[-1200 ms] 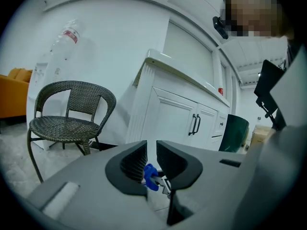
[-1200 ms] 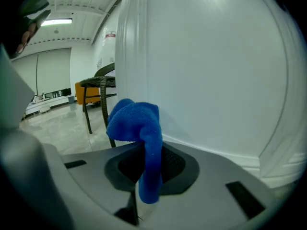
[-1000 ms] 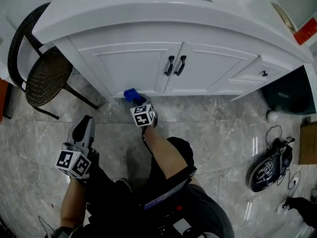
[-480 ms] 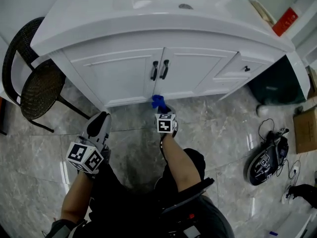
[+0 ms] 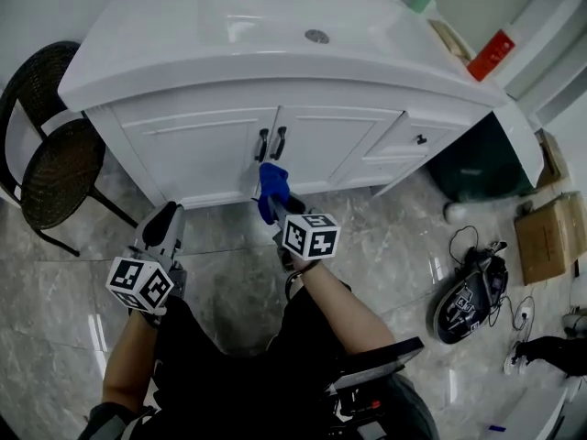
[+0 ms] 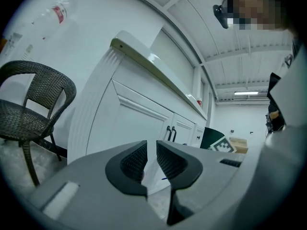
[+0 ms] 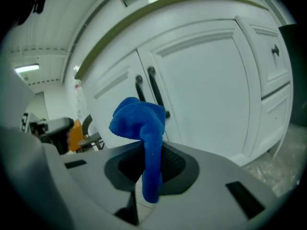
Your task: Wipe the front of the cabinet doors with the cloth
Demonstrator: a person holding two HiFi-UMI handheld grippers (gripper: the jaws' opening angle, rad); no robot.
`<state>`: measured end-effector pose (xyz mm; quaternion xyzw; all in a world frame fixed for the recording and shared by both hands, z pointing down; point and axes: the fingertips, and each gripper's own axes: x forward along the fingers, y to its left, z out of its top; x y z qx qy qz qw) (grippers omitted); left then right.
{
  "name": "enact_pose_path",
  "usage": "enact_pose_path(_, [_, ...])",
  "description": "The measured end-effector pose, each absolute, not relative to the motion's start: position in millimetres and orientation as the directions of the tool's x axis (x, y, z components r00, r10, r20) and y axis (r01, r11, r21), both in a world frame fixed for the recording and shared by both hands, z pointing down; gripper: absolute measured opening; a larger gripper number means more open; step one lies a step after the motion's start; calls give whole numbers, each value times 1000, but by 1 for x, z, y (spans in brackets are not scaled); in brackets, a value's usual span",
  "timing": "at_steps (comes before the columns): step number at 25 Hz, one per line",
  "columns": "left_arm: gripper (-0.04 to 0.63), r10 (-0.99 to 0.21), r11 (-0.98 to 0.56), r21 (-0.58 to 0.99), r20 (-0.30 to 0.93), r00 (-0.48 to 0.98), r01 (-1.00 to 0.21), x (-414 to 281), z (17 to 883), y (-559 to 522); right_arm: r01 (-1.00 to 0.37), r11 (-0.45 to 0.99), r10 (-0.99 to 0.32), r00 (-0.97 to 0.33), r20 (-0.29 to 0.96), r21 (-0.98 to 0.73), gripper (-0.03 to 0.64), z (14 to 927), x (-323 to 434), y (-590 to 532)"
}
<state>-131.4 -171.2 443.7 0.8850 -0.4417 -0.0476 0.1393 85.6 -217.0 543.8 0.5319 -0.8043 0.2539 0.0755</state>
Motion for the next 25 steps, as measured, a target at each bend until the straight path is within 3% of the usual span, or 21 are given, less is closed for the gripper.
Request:
enact_pose_path(4, [63, -771, -616, 281, -24, 637, -736, -123, 401, -172, -863, 390, -848, -472, 240, -321, 52, 443, 86, -217])
enact_pose_path(8, [63, -731, -674, 239, -79, 678, -699, -99, 367, -169, -869, 453, -867, -482, 130, -201, 52, 376, 91, -233])
enact_pose_path(16, [63, -732, -667, 241, -38, 680, -705, -79, 383, -159, -857, 485, -839, -512, 185, -173, 52, 381, 94, -258])
enact_pose_path(25, [61, -722, -667, 304, -40, 690, -680, -62, 399, -166, -906, 364, -890, -407, 205, -217, 52, 389, 174, -276])
